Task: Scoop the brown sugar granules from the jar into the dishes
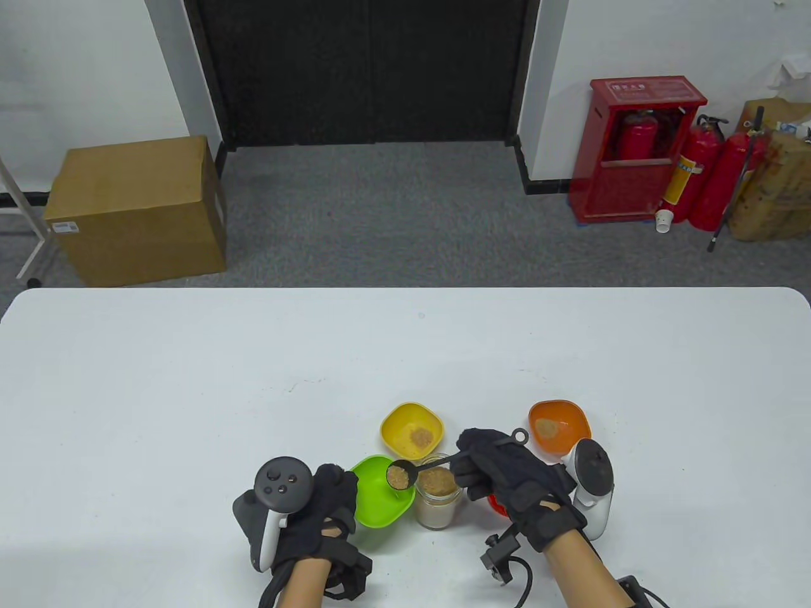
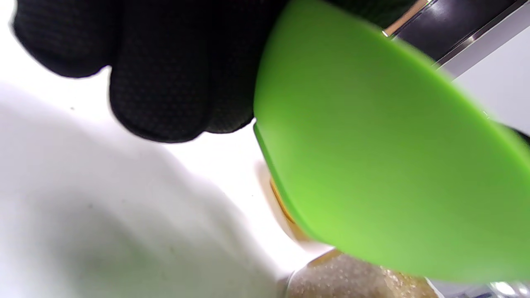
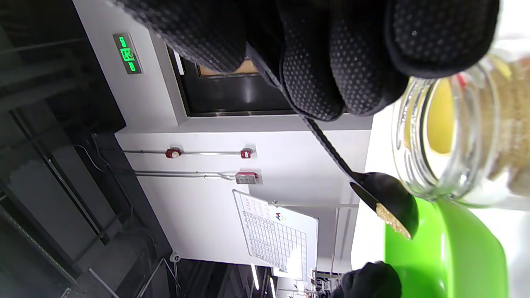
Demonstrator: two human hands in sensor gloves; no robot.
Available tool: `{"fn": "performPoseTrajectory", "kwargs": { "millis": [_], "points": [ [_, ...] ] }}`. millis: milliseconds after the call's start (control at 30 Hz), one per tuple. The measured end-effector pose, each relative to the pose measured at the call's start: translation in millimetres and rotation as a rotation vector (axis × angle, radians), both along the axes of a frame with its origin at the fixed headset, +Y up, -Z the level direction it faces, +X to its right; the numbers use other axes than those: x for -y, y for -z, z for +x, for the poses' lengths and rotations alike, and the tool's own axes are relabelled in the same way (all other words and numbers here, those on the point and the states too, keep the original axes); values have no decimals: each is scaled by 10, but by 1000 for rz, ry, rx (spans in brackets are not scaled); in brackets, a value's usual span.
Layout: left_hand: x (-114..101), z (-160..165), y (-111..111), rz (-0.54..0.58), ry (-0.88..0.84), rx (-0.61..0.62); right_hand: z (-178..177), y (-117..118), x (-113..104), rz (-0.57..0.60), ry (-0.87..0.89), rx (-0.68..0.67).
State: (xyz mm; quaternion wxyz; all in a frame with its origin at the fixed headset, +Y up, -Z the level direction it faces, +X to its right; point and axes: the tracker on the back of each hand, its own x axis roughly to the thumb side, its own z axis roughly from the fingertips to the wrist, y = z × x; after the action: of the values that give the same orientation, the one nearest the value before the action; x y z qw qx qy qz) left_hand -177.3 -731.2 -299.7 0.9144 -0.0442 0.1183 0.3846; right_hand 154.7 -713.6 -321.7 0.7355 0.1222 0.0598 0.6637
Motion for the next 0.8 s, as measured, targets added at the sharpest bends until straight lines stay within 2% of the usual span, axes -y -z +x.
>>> {"fn": "performPoseTrajectory", "kwargs": {
  "millis": [233,800],
  "points": [
    [2,7,4,5,12,0,-13,-8,-9,-8,-4,-44],
    [-1,18,1,8,8,0,-85,-23,-131,90,-104,-131]
  ]
}}
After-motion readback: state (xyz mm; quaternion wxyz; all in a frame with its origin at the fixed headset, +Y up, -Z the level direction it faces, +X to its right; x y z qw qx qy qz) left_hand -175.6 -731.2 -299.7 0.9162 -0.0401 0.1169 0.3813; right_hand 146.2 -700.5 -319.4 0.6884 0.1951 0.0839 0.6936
